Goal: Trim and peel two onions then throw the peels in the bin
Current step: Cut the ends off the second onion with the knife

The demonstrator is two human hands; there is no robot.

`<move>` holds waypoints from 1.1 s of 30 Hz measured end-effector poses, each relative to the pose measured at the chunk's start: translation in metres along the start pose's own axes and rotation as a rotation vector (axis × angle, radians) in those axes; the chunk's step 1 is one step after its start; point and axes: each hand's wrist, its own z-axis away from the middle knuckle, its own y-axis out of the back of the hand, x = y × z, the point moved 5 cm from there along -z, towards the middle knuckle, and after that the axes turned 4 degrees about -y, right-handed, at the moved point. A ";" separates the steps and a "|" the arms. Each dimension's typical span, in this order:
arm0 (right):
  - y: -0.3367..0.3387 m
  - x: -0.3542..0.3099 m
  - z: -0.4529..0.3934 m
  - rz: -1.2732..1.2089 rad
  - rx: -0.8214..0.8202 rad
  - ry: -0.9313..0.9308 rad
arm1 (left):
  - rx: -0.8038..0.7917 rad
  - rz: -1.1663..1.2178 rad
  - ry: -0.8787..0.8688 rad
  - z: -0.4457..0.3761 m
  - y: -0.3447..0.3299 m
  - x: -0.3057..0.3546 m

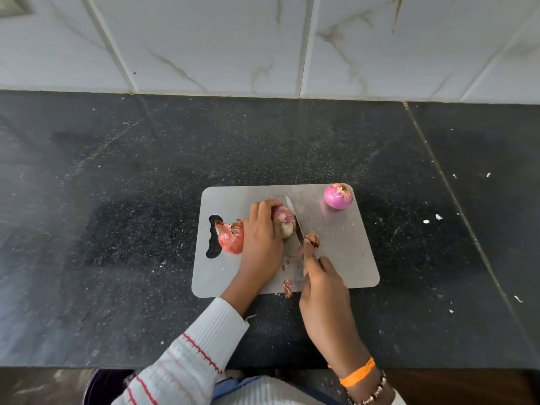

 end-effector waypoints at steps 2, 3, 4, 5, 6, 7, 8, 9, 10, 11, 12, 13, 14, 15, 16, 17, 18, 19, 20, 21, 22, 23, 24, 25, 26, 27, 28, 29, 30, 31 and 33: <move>0.000 0.000 -0.003 -0.018 0.003 0.005 | 0.005 -0.012 -0.012 -0.002 0.000 0.000; 0.001 0.000 -0.003 -0.034 0.014 0.007 | -0.002 -0.024 -0.008 -0.003 0.001 -0.001; 0.002 0.000 -0.003 -0.059 0.029 0.009 | -0.018 -0.034 0.001 -0.005 0.002 -0.003; 0.003 0.000 -0.003 -0.089 0.042 0.011 | -0.040 -0.039 0.010 -0.005 0.002 -0.005; 0.004 0.001 -0.003 -0.122 0.053 0.014 | -0.069 -0.041 0.015 -0.005 0.003 -0.006; 0.005 0.001 -0.003 -0.149 0.058 0.013 | -0.097 -0.045 0.017 -0.004 0.002 -0.006; 0.005 0.001 -0.002 -0.171 0.062 0.013 | -0.118 -0.050 0.020 -0.004 0.001 -0.006; 0.007 0.000 -0.001 -0.184 0.070 0.016 | -0.127 -0.051 0.030 -0.003 0.000 -0.005; 0.009 0.000 0.001 -0.192 0.083 0.028 | -0.121 -0.046 0.046 -0.003 0.000 -0.005; 0.012 -0.002 0.003 -0.194 0.099 0.041 | -0.098 -0.036 0.064 -0.003 0.000 -0.004; 0.014 -0.004 0.005 -0.192 0.108 0.052 | -0.065 -0.021 0.083 -0.003 0.001 -0.003; 0.016 -0.005 0.008 -0.187 0.110 0.057 | -0.029 -0.003 0.100 -0.003 0.002 -0.002; 0.017 -0.006 0.009 -0.181 0.107 0.056 | 0.001 0.016 0.111 -0.002 0.002 -0.001; 0.018 -0.006 0.010 -0.172 0.104 0.054 | 0.024 0.036 0.117 -0.001 0.002 -0.001; 0.019 -0.007 0.011 -0.161 0.097 0.051 | 0.044 0.053 0.120 -0.001 0.002 0.000; 0.020 -0.008 0.013 -0.151 0.084 0.048 | 0.064 0.063 0.123 0.000 0.002 0.001; 0.020 -0.009 0.015 -0.139 0.066 0.045 | 0.084 0.068 0.130 0.001 0.002 0.001; 0.021 -0.011 0.016 -0.121 0.045 0.043 | 0.101 0.070 0.139 0.001 0.002 0.000; 0.022 -0.013 0.018 -0.090 0.022 0.041 | 0.112 0.068 0.147 0.000 0.002 0.000; 0.022 -0.014 0.019 -0.053 0.001 0.039 | 0.119 0.060 0.150 0.000 0.002 0.000; 0.023 -0.015 0.019 -0.021 -0.018 0.034 | 0.121 0.047 0.146 -0.001 0.001 0.000; 0.023 -0.015 0.018 0.004 -0.034 0.030 | 0.121 0.031 0.137 -0.001 0.001 0.000; 0.024 -0.015 0.017 0.033 -0.050 0.029 | 0.119 0.015 0.127 -0.001 0.000 0.001; 0.024 -0.015 0.016 0.069 -0.068 0.029 | 0.115 0.001 0.117 -0.001 0.000 0.002; 0.023 -0.014 0.015 0.098 -0.086 0.025 | 0.111 -0.011 0.108 -0.001 -0.001 0.002; 0.021 -0.013 0.012 0.110 -0.102 0.018 | 0.108 -0.020 0.106 -0.001 -0.001 0.001; 0.019 -0.014 0.008 0.115 -0.114 0.019 | 0.109 -0.020 0.112 -0.002 0.000 0.000; 0.018 -0.014 0.004 0.117 -0.115 0.030 | 0.113 -0.013 0.116 -0.002 0.000 0.000; 0.017 -0.014 -0.001 0.116 -0.113 0.040 | 0.116 -0.005 0.117 -0.003 0.000 0.000; 0.017 -0.013 -0.005 0.106 -0.112 0.044 | 0.120 -0.003 0.112 -0.003 -0.001 0.001; 0.019 -0.011 -0.003 0.079 -0.124 0.036 | 0.113 -0.012 0.106 -0.002 -0.003 0.002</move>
